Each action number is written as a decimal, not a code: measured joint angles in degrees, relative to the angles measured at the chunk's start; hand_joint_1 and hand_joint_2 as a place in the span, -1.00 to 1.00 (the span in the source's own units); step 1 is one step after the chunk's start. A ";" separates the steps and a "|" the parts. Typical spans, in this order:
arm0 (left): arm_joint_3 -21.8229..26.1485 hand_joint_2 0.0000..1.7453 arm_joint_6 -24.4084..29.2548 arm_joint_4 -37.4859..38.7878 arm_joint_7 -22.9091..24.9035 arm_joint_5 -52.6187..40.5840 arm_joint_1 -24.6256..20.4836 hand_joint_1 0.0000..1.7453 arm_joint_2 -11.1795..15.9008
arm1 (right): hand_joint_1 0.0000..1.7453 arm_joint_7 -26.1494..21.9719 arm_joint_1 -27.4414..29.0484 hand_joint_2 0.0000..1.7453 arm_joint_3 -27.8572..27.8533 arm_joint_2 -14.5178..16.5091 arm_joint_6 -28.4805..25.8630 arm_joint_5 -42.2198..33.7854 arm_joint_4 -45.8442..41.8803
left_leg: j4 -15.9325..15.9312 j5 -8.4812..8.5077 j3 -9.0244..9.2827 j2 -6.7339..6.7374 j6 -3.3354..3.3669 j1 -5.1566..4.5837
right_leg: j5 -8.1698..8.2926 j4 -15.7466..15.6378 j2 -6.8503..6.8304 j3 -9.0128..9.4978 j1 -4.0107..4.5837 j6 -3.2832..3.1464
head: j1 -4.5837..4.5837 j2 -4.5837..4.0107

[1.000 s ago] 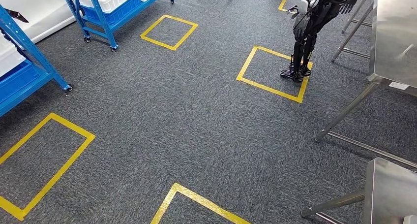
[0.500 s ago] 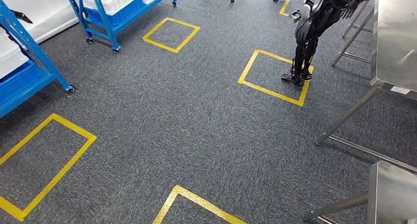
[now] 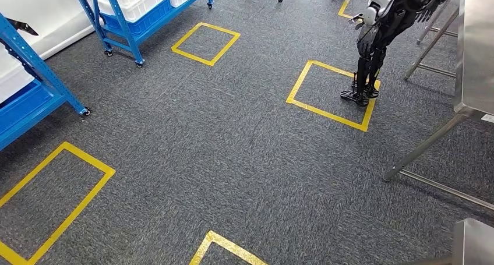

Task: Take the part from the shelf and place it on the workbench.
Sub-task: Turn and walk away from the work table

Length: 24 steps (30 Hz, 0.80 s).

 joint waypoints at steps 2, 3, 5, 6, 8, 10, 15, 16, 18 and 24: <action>-0.01 -1.00 0.05 0.00 -0.02 0.12 0.15 -1.00 -0.02 | -1.00 -0.07 -0.05 1.00 0.01 -0.03 0.04 0.00 -0.01 | 6.32 -2.46 -5.39 0.09 -0.92 0.83 | -1.38 -0.72 0.01 2.37 -0.14 0.05 | -0.01 0.00; -0.02 -1.00 0.06 0.00 -0.02 0.15 0.29 -1.00 -0.03 | -1.00 -0.08 -0.03 1.00 0.02 -0.03 0.05 -0.01 -0.01 | 7.60 -4.58 -7.57 0.15 -1.40 1.28 | -2.22 -1.00 0.08 3.69 -0.24 0.20 | -0.01 0.00; -0.02 -1.00 0.07 0.00 -0.02 0.17 0.58 -1.00 -0.04 | -1.00 0.00 0.05 1.00 0.02 -0.04 0.07 -0.07 -0.01 | 5.84 -7.19 -10.13 0.34 -2.25 2.15 | -4.23 -1.44 0.18 6.63 -0.47 0.58 | -0.01 0.00; -0.02 -1.00 0.07 0.00 -0.02 0.17 0.69 -1.00 -0.04 | -1.00 0.07 0.09 1.00 0.02 -0.04 0.07 -0.11 -0.01 | 3.13 -5.64 -10.67 0.49 -2.53 2.55 | -5.37 -1.57 0.18 8.14 -0.58 0.79 | -0.01 0.00; -0.02 -1.00 0.07 0.00 0.01 0.18 0.98 -1.00 -0.03 | -1.00 0.21 0.16 1.00 0.02 -0.03 0.09 -0.16 0.01 | -2.54 3.37 -10.96 1.08 -2.43 2.68 | -7.77 -1.74 0.21 10.69 -0.79 1.41 | 0.00 0.00; -0.03 -1.00 0.09 0.00 -0.02 0.20 0.95 -1.00 0.01 | -1.00 0.29 -0.04 1.00 0.01 0.04 0.09 -0.16 0.02 | -5.09 9.41 -10.53 1.34 -1.55 1.88 | -9.20 -2.26 0.23 12.25 -1.30 2.44 | 0.02 0.00; -0.03 -1.00 0.18 0.02 -0.13 0.24 0.17 -1.00 0.45 | -1.00 0.30 -0.94 1.00 0.01 0.39 0.11 -0.27 0.03 | -7.35 5.65 -4.91 0.58 0.93 1.11 | -3.95 11.96 0.31 4.49 -2.31 3.79 | 0.02 0.00; -0.03 -1.00 0.18 0.02 -0.15 0.26 0.10 -1.00 0.48 | -1.00 0.22 -0.88 1.00 0.01 0.40 0.13 -0.38 0.05 | -7.76 4.61 -3.33 0.54 1.20 1.08 | -4.61 15.50 0.30 1.10 -2.14 3.63 | 0.02 0.00; -0.03 -1.00 0.14 0.02 -0.13 0.25 0.16 -1.00 0.42 | -1.00 -0.03 -0.92 1.00 0.01 0.40 0.20 -0.61 0.06 | -8.28 2.43 0.10 0.27 1.46 1.09 | -9.73 18.44 0.29 -4.73 -1.81 3.52 | 0.02 0.00; -0.49 -1.00 1.15 0.00 1.19 -0.95 0.38 -1.00 -0.32 | -1.00 -0.95 -0.04 1.00 0.00 -0.15 0.14 -0.75 0.02 | -8.24 -4.97 9.03 -1.14 0.59 0.96 | 3.32 6.48 0.45 -11.78 -0.75 2.51 | 0.03 0.00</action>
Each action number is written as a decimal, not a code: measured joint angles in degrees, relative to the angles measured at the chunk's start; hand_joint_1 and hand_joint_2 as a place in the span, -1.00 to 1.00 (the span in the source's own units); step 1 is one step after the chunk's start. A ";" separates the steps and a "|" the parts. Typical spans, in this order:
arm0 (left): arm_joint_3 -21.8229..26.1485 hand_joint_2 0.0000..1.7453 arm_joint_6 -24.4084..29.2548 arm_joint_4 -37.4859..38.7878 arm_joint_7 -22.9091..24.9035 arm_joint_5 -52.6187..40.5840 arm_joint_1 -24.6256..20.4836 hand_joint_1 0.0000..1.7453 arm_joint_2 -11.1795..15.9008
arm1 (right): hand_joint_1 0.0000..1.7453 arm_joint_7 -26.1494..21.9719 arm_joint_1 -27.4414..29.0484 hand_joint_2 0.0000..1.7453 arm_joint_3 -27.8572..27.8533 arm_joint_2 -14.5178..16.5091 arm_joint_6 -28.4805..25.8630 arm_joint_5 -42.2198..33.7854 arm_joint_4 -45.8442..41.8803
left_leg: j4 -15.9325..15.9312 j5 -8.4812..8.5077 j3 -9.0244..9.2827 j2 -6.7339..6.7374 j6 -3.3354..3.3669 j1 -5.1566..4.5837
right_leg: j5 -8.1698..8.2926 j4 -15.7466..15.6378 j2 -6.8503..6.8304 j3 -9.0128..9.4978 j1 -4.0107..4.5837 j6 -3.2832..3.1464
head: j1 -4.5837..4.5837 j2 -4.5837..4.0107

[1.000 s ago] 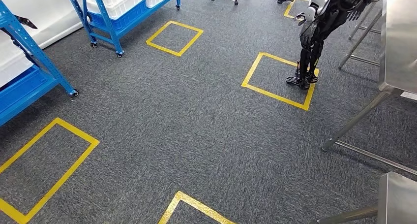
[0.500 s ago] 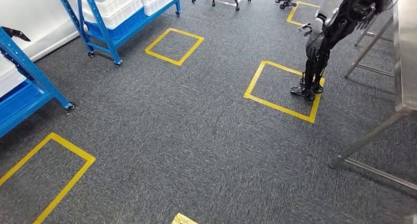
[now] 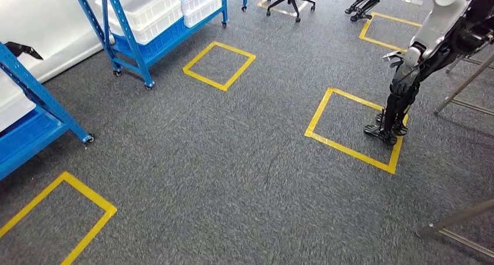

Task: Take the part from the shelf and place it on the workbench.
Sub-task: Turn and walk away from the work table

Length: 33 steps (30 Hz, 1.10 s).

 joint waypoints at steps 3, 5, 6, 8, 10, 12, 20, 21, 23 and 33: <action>-0.54 -1.00 0.16 0.00 0.45 -0.77 -0.25 -1.00 -0.11 | -1.00 -0.46 0.15 1.00 0.00 -0.13 0.13 -0.07 0.00 | 1.32 -0.48 0.53 -0.11 -1.24 0.08 | 3.61 -1.14 0.34 0.35 0.37 -0.82 | -0.01 0.00; -0.95 -1.00 0.21 0.00 0.56 -1.01 -0.46 -1.00 -0.12 | -1.00 -0.56 0.05 0.00 0.00 -0.11 0.21 -0.08 -0.01 | 6.94 2.32 -2.76 0.40 -1.86 0.24 | 2.99 -2.57 0.39 1.86 0.20 -1.49 | -0.01 0.00; -1.11 -1.00 0.22 0.00 0.60 -1.07 -0.54 -1.00 -0.14 | -1.00 -0.60 -0.03 -0.50 0.00 -0.10 0.22 -0.08 -0.01 | 10.56 2.90 -5.15 0.69 -2.21 0.33 | 2.71 -3.43 0.40 2.85 0.08 -1.70 | -0.01 0.00; -1.32 -1.00 0.23 0.00 0.70 -1.30 -0.57 -1.00 -0.17 | -1.00 -0.64 -0.11 -1.00 0.00 -0.09 0.23 -0.08 -0.02 | 15.35 -0.05 -9.42 1.12 -2.87 0.64 | 1.87 -4.61 0.58 4.84 0.07 -1.89 | -0.01 0.00; -1.53 -1.00 0.23 0.00 0.78 -1.53 -0.57 -1.00 -0.17 | -1.00 -0.64 -0.15 -1.00 0.00 -0.09 0.17 -0.11 -0.02 | 15.79 -4.23 -11.92 1.26 -3.30 1.00 | 0.81 -5.00 1.12 6.54 0.06 -1.76 | -0.01 0.00; -1.69 -1.00 0.23 0.00 0.75 -1.53 -0.47 -1.00 -0.16 | -1.00 -0.62 -0.20 -1.00 -0.01 -0.09 -0.02 -0.22 -0.02 | 11.55 -2.46 -12.03 1.30 -3.43 1.25 | -0.14 -5.00 1.99 7.91 0.04 -1.55 | -0.01 0.00; -2.72 -1.00 0.33 0.00 0.42 -2.01 -0.64 -1.00 0.01 | -1.00 -0.43 -0.45 -1.00 -0.15 0.09 -0.39 -1.34 0.00 | 0.15 8.12 -9.68 0.20 -0.53 0.87 | -2.14 -3.81 4.04 8.40 -0.05 0.52 | 0.00 0.00; -2.80 -1.00 0.33 0.00 0.34 -2.15 -0.87 -1.00 -0.02 | -1.00 -0.32 -0.48 -1.00 -0.19 0.09 -0.39 -1.51 0.00 | -0.14 8.25 -9.49 0.73 -0.12 0.92 | -3.38 -1.84 3.01 7.49 0.03 0.67 | 0.01 0.00; -3.09 -1.00 0.21 0.00 0.33 -2.39 -1.20 -1.00 -0.04 | -1.00 -0.23 -0.64 -1.00 -0.33 0.11 -0.41 -1.89 0.00 | -0.31 8.11 -9.30 1.88 0.43 0.68 | -6.89 5.07 0.99 4.02 0.08 0.75 | 0.01 0.00; -4.20 -1.00 -0.73 0.00 0.84 -2.17 -1.76 -1.00 -0.11 | -1.00 -0.38 -1.02 -1.00 -0.79 0.13 -0.46 -2.20 0.00 | 0.11 5.73 -7.38 7.80 -0.78 -0.37 | -1.81 -4.30 -3.36 8.53 0.88 -0.79 | -0.01 0.00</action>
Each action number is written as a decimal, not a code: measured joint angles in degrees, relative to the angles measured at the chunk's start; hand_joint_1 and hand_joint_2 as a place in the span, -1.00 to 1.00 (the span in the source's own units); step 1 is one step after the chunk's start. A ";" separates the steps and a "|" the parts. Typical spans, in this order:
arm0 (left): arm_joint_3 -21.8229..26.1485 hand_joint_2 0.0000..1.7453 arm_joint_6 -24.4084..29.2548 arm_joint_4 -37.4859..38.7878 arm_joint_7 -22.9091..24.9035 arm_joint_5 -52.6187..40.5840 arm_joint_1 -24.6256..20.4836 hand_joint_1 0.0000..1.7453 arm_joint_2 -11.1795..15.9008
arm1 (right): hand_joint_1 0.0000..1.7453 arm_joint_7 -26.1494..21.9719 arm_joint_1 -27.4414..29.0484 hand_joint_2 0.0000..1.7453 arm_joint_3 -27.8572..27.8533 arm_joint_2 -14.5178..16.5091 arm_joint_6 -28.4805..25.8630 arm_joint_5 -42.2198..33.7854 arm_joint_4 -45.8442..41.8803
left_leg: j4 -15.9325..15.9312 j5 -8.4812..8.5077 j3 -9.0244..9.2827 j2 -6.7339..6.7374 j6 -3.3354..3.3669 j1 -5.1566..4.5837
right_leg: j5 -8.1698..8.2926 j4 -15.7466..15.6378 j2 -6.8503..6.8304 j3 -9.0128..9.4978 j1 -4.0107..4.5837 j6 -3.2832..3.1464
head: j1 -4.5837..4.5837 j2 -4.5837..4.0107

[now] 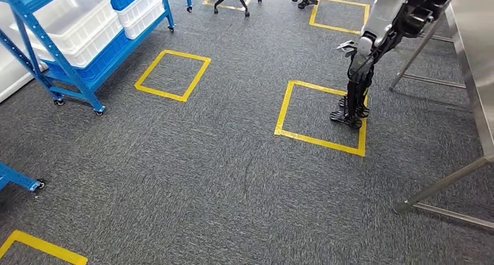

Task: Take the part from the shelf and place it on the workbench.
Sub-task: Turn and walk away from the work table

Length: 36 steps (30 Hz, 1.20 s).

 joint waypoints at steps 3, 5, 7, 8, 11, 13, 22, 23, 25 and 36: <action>0.00 -1.00 0.00 0.00 -0.23 0.17 -0.16 -1.00 -0.03 | -1.00 0.00 0.11 -1.00 -0.32 0.04 -0.19 -0.06 0.00 | 1.77 -1.80 -0.21 -1.34 -0.97 0.22 | 0.29 -0.62 1.93 0.35 -0.47 -0.71 | 0.00 0.00; 0.01 -1.00 0.00 0.00 -0.28 0.19 0.00 -1.00 -0.04 | -1.00 0.00 0.08 -1.00 -0.50 0.05 -0.30 -0.08 0.00 | 8.06 -5.31 -2.95 -4.27 -1.61 0.66 | 0.39 -0.79 3.18 0.45 -0.64 -1.02 | -0.01 0.00; 0.00 -1.00 0.00 0.00 -0.25 0.20 0.31 -1.00 -0.04 | -1.00 0.00 0.07 -1.00 -0.61 0.05 -0.30 -0.08 0.00 | 15.16 -7.93 -6.55 -5.27 -1.96 0.99 | 0.37 -0.75 4.71 0.42 -0.61 -1.15 | -0.01 0.00; -0.01 -1.00 0.00 0.00 -0.25 0.20 0.40 -1.00 -0.04 | -1.00 0.01 0.10 -1.00 -0.64 0.05 -0.29 -0.08 0.00 | 16.38 -7.67 -7.39 -5.38 -2.02 1.08 | 0.36 -0.73 5.54 0.47 -0.60 -1.14 | -0.01 0.00; -0.01 -1.00 -0.02 0.00 -0.26 0.20 0.34 -1.00 -0.03 | -1.00 0.08 0.16 -1.00 -0.67 0.07 -0.31 -0.09 0.00 | 8.24 -1.63 -4.47 -6.82 -1.85 1.37 | 0.23 -0.58 7.94 0.75 -0.65 -0.93 | -0.01 0.00; -0.01 -1.00 -0.07 0.00 -0.30 0.20 0.32 -1.00 -0.02 | -1.00 0.16 0.08 -1.00 -0.69 0.10 -0.32 -0.21 0.00 | 2.09 0.88 -1.98 -9.57 -1.56 1.50 | 0.23 -0.38 9.32 0.61 -0.70 -0.40 | -0.01 0.00; -0.41 -1.00 -0.68 0.00 -0.84 0.13 0.12 -1.00 -0.06 | -1.00 0.23 0.24 -1.00 -1.07 0.11 -0.23 -1.04 0.00 | -1.10 1.85 -0.70 -4.91 1.11 0.93 | -6.67 13.82 4.00 -7.09 -0.84 1.67 | 0.02 0.00; -0.43 -1.00 -0.67 0.00 -0.85 0.16 0.16 -1.00 -0.07 | -1.00 0.22 0.27 -1.00 -1.08 0.11 -0.20 -1.04 0.00 | -1.08 1.76 -0.69 -3.99 1.13 0.85 | -6.97 15.69 3.67 -7.98 -0.93 1.74 | 0.02 0.00; -0.44 -1.00 -0.66 0.00 -0.93 0.36 0.07 -1.00 -0.08 | -1.00 0.26 0.40 -1.00 -1.09 0.11 -0.10 -0.97 0.00 | -0.99 1.53 -0.55 -2.40 0.98 0.83 | -4.51 12.55 2.96 -6.14 -1.07 1.77 | 0.03 0.00; -0.40 -1.00 -0.45 0.00 -1.84 2.72 0.92 -1.00 -0.05 | -1.00 0.92 0.07 -1.00 -0.86 0.26 0.51 0.96 0.00 | 9.29 -5.94 -3.43 -4.59 -2.09 1.04 | 0.18 -0.93 3.19 0.97 -0.83 -1.08 | -0.01 0.00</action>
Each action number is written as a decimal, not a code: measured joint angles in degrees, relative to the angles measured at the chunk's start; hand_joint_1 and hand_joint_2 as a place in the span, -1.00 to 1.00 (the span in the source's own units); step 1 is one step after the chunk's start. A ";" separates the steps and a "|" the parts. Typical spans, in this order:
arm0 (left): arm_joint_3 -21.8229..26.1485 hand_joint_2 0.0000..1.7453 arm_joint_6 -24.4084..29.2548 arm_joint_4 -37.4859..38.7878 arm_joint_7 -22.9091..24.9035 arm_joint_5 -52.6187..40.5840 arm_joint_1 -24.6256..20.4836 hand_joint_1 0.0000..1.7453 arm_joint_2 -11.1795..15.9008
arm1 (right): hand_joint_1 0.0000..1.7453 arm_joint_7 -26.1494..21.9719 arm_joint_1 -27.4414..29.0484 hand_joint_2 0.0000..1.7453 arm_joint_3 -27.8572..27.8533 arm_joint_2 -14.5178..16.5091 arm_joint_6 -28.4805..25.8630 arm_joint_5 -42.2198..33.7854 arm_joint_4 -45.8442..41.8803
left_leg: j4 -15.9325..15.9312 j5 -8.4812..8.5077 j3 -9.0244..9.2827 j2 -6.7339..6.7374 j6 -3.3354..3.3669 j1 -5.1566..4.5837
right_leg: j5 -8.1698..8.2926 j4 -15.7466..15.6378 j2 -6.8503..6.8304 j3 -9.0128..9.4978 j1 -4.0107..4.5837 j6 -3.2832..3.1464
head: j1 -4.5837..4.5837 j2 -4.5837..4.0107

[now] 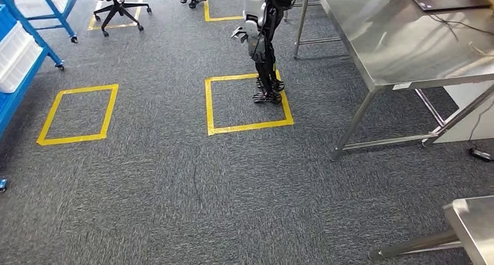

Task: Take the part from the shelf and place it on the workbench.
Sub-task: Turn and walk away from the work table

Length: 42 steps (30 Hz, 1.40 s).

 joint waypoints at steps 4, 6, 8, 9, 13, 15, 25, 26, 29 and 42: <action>0.20 -1.00 0.26 0.00 -0.71 0.69 0.86 -1.00 0.02 | -1.00 0.31 0.08 -1.00 0.25 0.05 0.38 0.28 0.00 | 5.09 0.54 -3.24 -1.01 0.24 0.06 | 0.05 0.04 3.54 0.16 0.21 -0.09 | -0.01 0.00; 0.38 -1.00 0.38 0.01 -1.01 0.86 0.87 -1.00 0.08 | -1.00 0.33 0.08 -1.00 0.28 0.18 0.61 0.37 0.00 | -2.87 5.21 -0.08 -3.29 0.81 0.06 | 0.06 0.06 5.18 0.39 0.22 0.02 | 0.00 0.00; 0.52 -1.00 0.42 0.01 -1.16 0.88 0.92 -1.00 0.18 | -1.00 0.36 -0.03 -1.00 0.32 0.33 0.72 0.53 0.00 | -8.41 7.35 2.01 -6.11 1.23 0.04 | 0.21 0.17 6.67 0.10 0.07 0.52 | 0.01 0.00; 0.54 -1.00 0.42 0.01 -1.15 0.90 0.95 -1.00 0.22 | -1.00 0.37 -0.02 -1.00 0.33 0.39 0.74 0.63 0.00 | -9.15 7.35 2.24 -6.75 1.39 -0.03 | 0.36 0.17 7.36 -0.18 -0.09 0.94 | 0.01 0.00; 0.61 -1.00 0.46 0.01 -1.08 1.17 0.82 -1.00 0.15 | -1.00 0.38 0.24 -1.00 0.37 0.41 0.85 1.01 0.01 | -10.70 8.32 2.75 -3.80 2.67 0.19 | -0.69 1.93 6.34 -1.60 -0.08 2.27 | 0.02 0.00; 0.63 -1.00 0.51 0.01 -1.08 1.34 0.97 -1.00 0.14 | -1.00 0.31 0.12 -1.00 0.40 0.40 0.80 1.03 0.00 | -11.20 8.58 2.83 -1.93 3.11 0.06 | -4.38 8.23 2.37 -4.64 0.12 2.48 | 0.02 0.00; 0.61 -1.00 0.56 0.01 -0.72 1.29 0.44 -1.00 0.23 | -1.00 -0.31 -0.09 -1.00 0.43 0.40 1.16 0.12 0.00 | -10.51 7.47 3.44 5.11 1.55 -0.60 | -0.65 -0.49 -4.15 1.14 0.29 1.78 | 0.01 0.00; 0.61 -1.00 0.56 0.01 -0.72 1.24 0.28 -1.00 0.25 | -1.00 -0.31 -0.08 -1.00 0.43 0.41 1.17 0.08 0.00 | -10.51 7.36 3.60 5.56 1.24 -0.57 | -0.53 -0.60 -3.42 1.12 0.26 1.45 | 0.01 0.00; 0.61 -1.00 0.56 0.00 -0.74 1.09 -0.02 -1.00 0.31 | -1.00 -0.31 -0.13 -1.00 0.43 0.46 1.19 0.07 0.00 | -6.79 4.50 2.28 2.48 0.20 -0.15 | 0.05 -1.06 -1.46 1.11 -0.14 0.45 | 0.01 0.00; 0.57 -1.00 -0.10 0.02 -0.10 1.66 0.39 -1.00 0.57 | -1.00 0.21 0.20 -1.00 0.52 0.66 0.95 0.63 0.00 | -10.06 7.70 2.78 -4.49 1.63 0.12 | 0.69 -0.15 8.06 -0.33 -0.27 2.05 | 0.01 0.00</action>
